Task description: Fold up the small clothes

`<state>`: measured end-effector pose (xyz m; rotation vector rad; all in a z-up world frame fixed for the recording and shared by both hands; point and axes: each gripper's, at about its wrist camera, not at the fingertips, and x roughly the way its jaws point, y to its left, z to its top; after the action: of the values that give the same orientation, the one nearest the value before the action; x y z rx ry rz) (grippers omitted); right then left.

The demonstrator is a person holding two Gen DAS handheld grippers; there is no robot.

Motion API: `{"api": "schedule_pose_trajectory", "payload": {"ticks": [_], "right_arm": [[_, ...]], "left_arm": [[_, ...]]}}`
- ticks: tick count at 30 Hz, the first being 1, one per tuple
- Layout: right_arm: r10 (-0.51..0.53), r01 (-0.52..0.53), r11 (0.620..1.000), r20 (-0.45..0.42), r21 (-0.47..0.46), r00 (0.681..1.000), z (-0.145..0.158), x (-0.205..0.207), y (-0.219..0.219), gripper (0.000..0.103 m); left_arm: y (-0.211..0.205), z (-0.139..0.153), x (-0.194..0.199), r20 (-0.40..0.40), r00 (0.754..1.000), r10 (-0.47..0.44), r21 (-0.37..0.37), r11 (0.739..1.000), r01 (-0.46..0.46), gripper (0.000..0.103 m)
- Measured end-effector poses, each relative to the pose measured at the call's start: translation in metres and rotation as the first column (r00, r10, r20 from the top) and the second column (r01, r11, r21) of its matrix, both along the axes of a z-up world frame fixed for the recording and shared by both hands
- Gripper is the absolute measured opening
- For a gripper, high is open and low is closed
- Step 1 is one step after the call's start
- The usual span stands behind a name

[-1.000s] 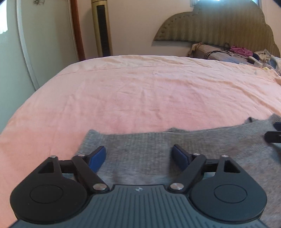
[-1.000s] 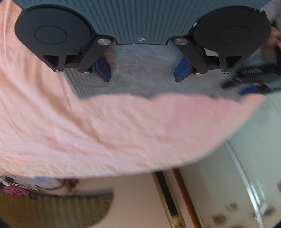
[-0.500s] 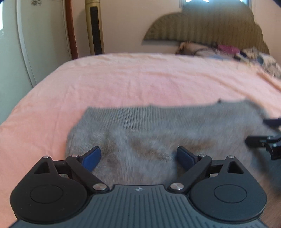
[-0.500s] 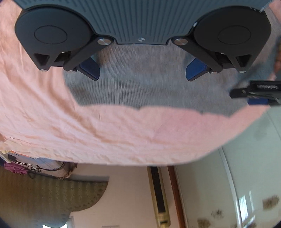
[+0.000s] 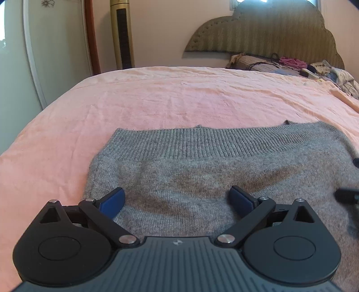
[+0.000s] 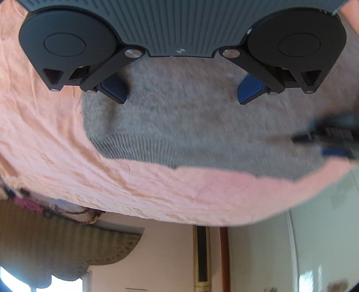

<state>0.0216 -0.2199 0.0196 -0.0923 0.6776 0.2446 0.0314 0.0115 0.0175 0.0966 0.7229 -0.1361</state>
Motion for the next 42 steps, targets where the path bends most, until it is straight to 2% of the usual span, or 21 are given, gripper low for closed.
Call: {"api": "schedule_pose_trajectory", "payload": {"ticks": [1, 4, 6, 8, 9, 11, 13, 15, 18, 20, 22, 24, 26, 29, 32, 35, 37, 38, 39, 40, 42], "right_arm": [[-0.002, 0.002, 1.0, -0.018, 0.028, 1.0, 0.003, 0.002, -0.007, 0.103], [-0.023, 0.022, 0.999, -0.043, -0.025, 0.999, 0.012, -0.002, -0.013, 0.103], [-0.08, 0.08, 0.997, -0.073, -0.002, 0.994, 0.024, -0.009, -0.013, 0.103], [-0.04, 0.042, 0.996, -0.038, 0.073, 0.998, 0.033, -0.02, -0.012, 0.103], [-0.013, 0.015, 0.996, -0.032, 0.089, 0.999, 0.033, -0.022, -0.009, 0.103], [-0.006, 0.009, 0.999, -0.072, 0.036, 0.997, 0.021, -0.018, -0.002, 0.103], [0.018, -0.019, 1.0, -0.04, -0.022, 0.999, 0.007, -0.021, -0.002, 0.103], [0.032, -0.033, 0.999, -0.037, -0.017, 0.999, 0.007, -0.028, -0.008, 0.103], [-0.067, 0.067, 0.998, -0.097, -0.01, 0.993, 0.016, -0.029, -0.019, 0.103], [-0.087, 0.094, 0.994, -0.105, 0.063, 0.991, 0.022, -0.035, -0.022, 0.103], [-0.078, 0.083, 0.995, -0.085, 0.059, 0.993, 0.022, -0.041, -0.012, 0.103], [-0.071, 0.067, 0.996, -0.071, -0.056, 0.995, 0.007, -0.044, 0.004, 0.103], [-0.055, 0.054, 0.998, -0.021, -0.023, 0.998, 0.0, -0.051, -0.003, 0.103], [-0.082, 0.083, 0.997, -0.068, 0.013, 0.994, 0.004, -0.047, -0.024, 0.103], [-0.142, 0.146, 0.989, -0.097, 0.037, 0.985, 0.02, -0.053, -0.028, 0.102], [-0.073, 0.078, 0.993, -0.063, 0.086, 0.995, 0.03, -0.066, -0.014, 0.103], [-0.023, 0.029, 0.998, -0.094, 0.056, 0.995, 0.019, -0.065, 0.0, 0.103], [-0.014, 0.016, 1.0, -0.11, 0.018, 0.994, 0.008, -0.063, 0.003, 0.103], [0.023, -0.024, 0.999, -0.046, -0.022, 0.999, 0.003, -0.07, 0.007, 0.103], [0.028, -0.029, 1.0, -0.047, -0.01, 0.998, 0.003, -0.07, 0.005, 0.103], [0.029, -0.03, 0.999, -0.108, -0.01, 0.994, 0.013, -0.064, 0.004, 0.103]], "left_arm": [[0.003, 0.001, -0.002, 0.001, 1.0, -0.013, 0.014, 1.0, 0.013, 0.1], [0.011, 0.013, -0.011, -0.013, 0.999, 0.041, 0.028, 0.999, -0.041, 0.1], [0.012, 0.025, -0.023, -0.009, 0.998, 0.055, -0.051, 0.997, -0.056, 0.1], [0.002, 0.029, -0.036, -0.003, 1.0, -0.002, -0.084, 0.996, 0.002, 0.1], [-0.007, 0.026, -0.042, -0.004, 0.999, -0.032, -0.058, 0.998, 0.032, 0.1], [-0.017, 0.011, -0.047, -0.014, 0.998, -0.061, 0.018, 0.998, 0.062, 0.1], [-0.006, 0.003, -0.056, 0.036, 0.996, -0.086, 0.006, 0.996, 0.086, 0.101], [0.008, 0.004, -0.057, 0.023, 0.997, -0.075, -0.003, 0.997, 0.075, 0.101], [0.014, 0.016, -0.062, -0.001, 0.999, -0.032, 0.008, 0.999, 0.032, 0.1], [0.01, 0.021, -0.069, -0.006, 0.999, -0.033, -0.038, 0.999, 0.033, 0.1], [0.003, 0.018, -0.076, -0.015, 0.997, -0.078, -0.101, 0.992, 0.076, 0.1], [-0.005, 0.004, -0.08, -0.021, 0.996, -0.083, -0.057, 0.995, 0.082, 0.102], [-0.002, -0.002, -0.086, 0.011, 0.995, -0.099, -0.057, 0.993, 0.1, 0.103], [0.0, 0.007, -0.089, -0.021, 0.997, -0.077, -0.035, 0.996, 0.076, 0.103], [-0.003, 0.017, -0.102, -0.002, 0.996, -0.086, -0.042, 0.995, 0.086, 0.103], [-0.007, 0.003, -0.105, -0.05, 0.996, -0.075, -0.016, 0.997, 0.075, 0.103], [-0.004, -0.003, -0.112, -0.013, 0.996, -0.092, -0.017, 0.996, 0.092, 0.103], [-0.003, -0.001, -0.112, -0.026, 0.995, -0.092, -0.015, 0.996, 0.092, 0.103], [-0.003, 0.002, -0.112, -0.046, 0.995, -0.091, -0.009, 0.996, 0.09, 0.103], [-0.003, 0.007, -0.111, -0.063, 0.994, -0.085, -0.006, 0.996, 0.085, 0.102], [-0.003, 0.02, -0.112, -0.055, 0.994, -0.097, -0.037, 0.995, 0.095, 0.102]]}}
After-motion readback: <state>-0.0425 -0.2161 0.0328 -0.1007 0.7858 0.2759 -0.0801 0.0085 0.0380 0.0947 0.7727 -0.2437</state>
